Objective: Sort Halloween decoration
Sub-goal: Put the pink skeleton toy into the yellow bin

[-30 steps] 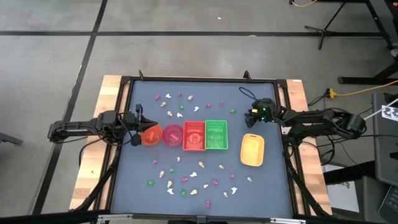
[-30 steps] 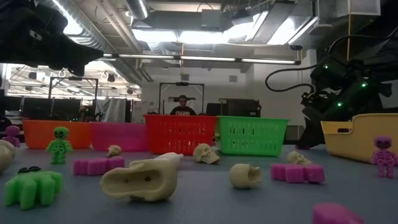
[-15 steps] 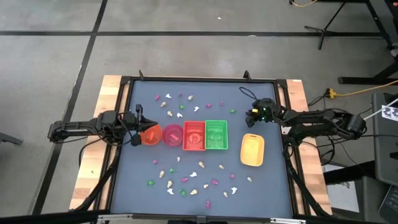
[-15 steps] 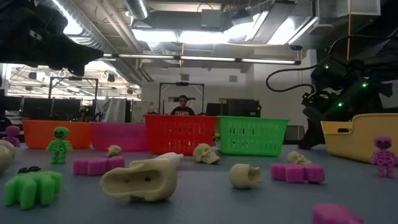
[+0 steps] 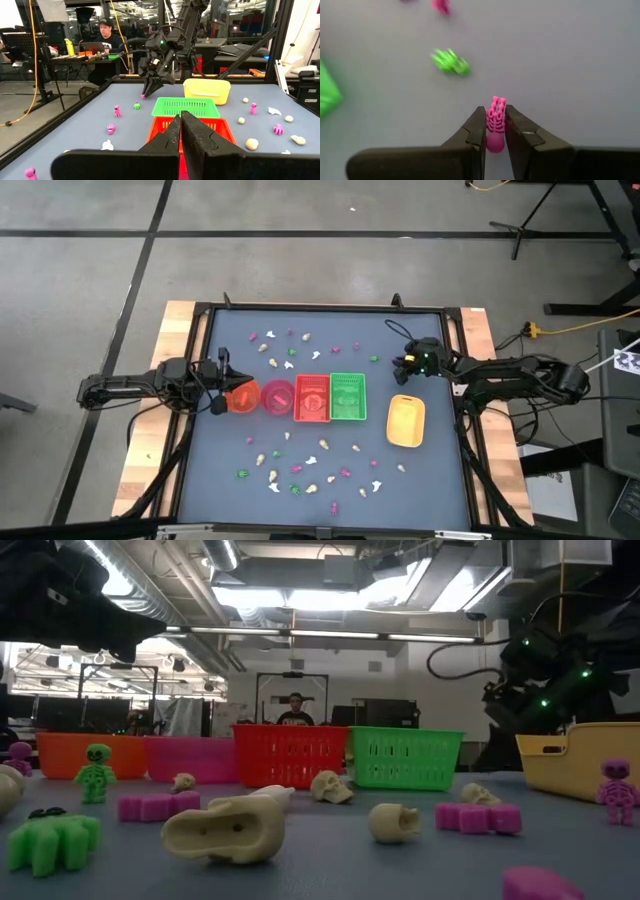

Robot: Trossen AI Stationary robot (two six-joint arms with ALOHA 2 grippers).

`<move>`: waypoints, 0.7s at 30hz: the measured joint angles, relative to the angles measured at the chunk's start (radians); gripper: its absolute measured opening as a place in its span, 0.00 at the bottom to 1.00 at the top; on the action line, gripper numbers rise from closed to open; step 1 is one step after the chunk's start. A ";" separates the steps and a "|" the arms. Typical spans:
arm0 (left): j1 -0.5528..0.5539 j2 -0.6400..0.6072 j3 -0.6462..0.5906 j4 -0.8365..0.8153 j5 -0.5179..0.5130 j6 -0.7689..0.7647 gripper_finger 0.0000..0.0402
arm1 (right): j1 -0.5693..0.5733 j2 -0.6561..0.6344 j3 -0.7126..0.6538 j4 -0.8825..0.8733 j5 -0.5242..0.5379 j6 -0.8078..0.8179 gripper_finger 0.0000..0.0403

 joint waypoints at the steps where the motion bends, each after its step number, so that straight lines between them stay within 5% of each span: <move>1: 0.000 0.000 0.000 0.000 0.000 0.000 0.00 | 0.000 -0.006 0.004 0.005 -0.012 -0.005 0.12; 8: 0.000 0.000 0.000 0.000 0.000 0.000 0.00 | 0.000 -0.026 0.101 0.012 -0.170 -0.025 0.13; 17: 0.000 0.000 0.000 0.000 0.000 0.000 0.00 | 0.001 -0.026 0.245 0.014 -0.659 0.039 0.13; 21: 0.000 0.000 0.000 0.000 0.000 0.000 0.00 | 0.057 -0.026 0.265 0.013 -0.772 0.104 0.13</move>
